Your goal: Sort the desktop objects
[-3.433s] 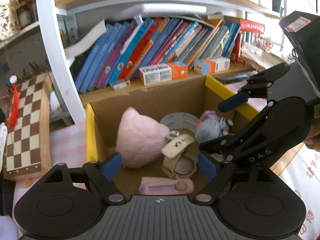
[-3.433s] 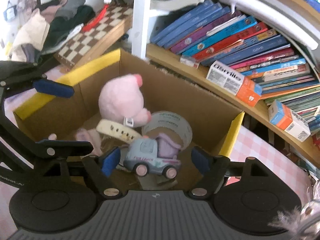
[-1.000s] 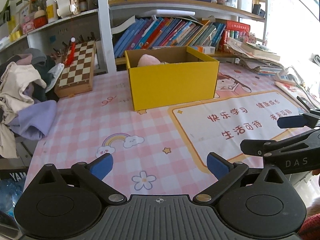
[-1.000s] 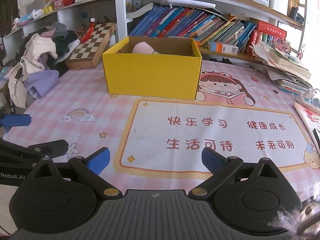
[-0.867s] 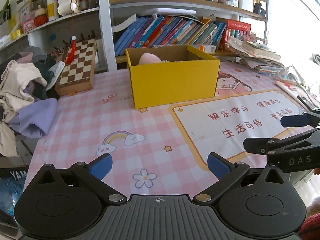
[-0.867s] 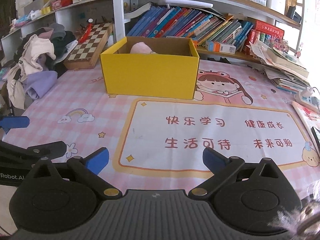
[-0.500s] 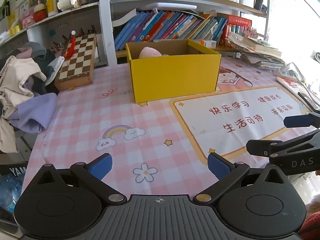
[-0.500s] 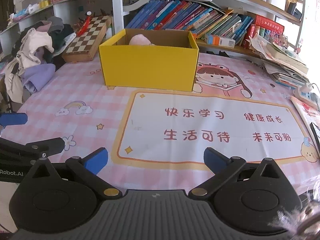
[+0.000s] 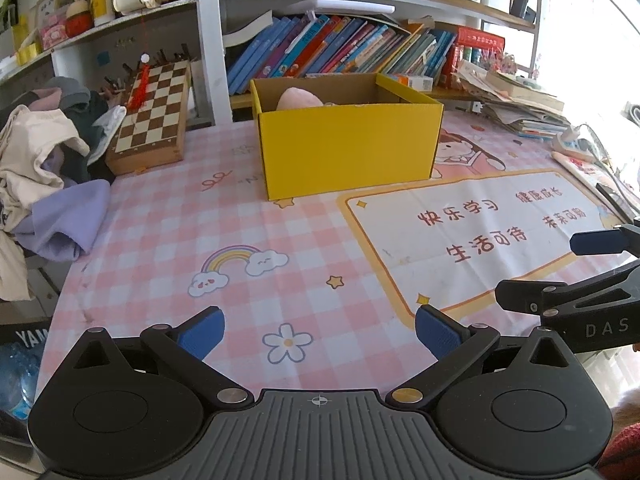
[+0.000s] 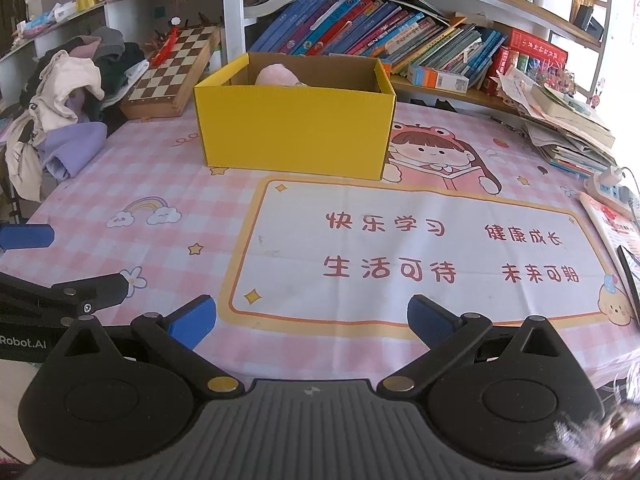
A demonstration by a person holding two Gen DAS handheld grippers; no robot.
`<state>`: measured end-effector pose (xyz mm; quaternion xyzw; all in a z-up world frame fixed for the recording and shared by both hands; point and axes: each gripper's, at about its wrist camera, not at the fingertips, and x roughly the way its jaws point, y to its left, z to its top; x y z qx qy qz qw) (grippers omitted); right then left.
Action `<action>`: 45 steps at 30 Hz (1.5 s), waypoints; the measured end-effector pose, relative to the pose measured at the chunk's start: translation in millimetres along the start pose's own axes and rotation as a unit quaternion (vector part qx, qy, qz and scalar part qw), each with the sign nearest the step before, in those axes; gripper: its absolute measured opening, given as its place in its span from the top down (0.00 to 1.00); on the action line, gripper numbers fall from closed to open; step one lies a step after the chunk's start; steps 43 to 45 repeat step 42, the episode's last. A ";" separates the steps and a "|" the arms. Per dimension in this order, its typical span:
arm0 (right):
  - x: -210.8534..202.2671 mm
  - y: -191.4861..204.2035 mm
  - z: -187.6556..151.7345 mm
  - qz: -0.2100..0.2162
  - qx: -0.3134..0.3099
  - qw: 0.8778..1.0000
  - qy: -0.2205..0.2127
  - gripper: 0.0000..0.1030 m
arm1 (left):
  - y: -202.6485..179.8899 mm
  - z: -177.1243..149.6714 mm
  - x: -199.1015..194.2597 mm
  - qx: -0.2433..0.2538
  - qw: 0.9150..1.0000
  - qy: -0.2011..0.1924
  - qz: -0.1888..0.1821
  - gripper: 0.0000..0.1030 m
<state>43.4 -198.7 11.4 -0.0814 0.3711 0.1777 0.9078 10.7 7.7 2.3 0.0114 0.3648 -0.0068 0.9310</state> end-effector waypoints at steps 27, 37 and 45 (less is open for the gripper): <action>2.4 -1.1 0.3 0.002 -0.003 1.000 0.005 0.00 | -1.4 0.9 -1.0 -0.004 1.000 0.001 -0.003 0.00; 2.0 -2.4 -0.2 0.004 -0.004 1.000 0.006 0.00 | -1.0 -0.6 -1.1 -0.007 1.000 0.001 0.013 0.00; 2.4 -2.8 -0.6 0.004 -0.004 1.000 0.008 0.00 | -1.0 -0.2 -2.3 -0.009 1.000 0.001 0.007 0.00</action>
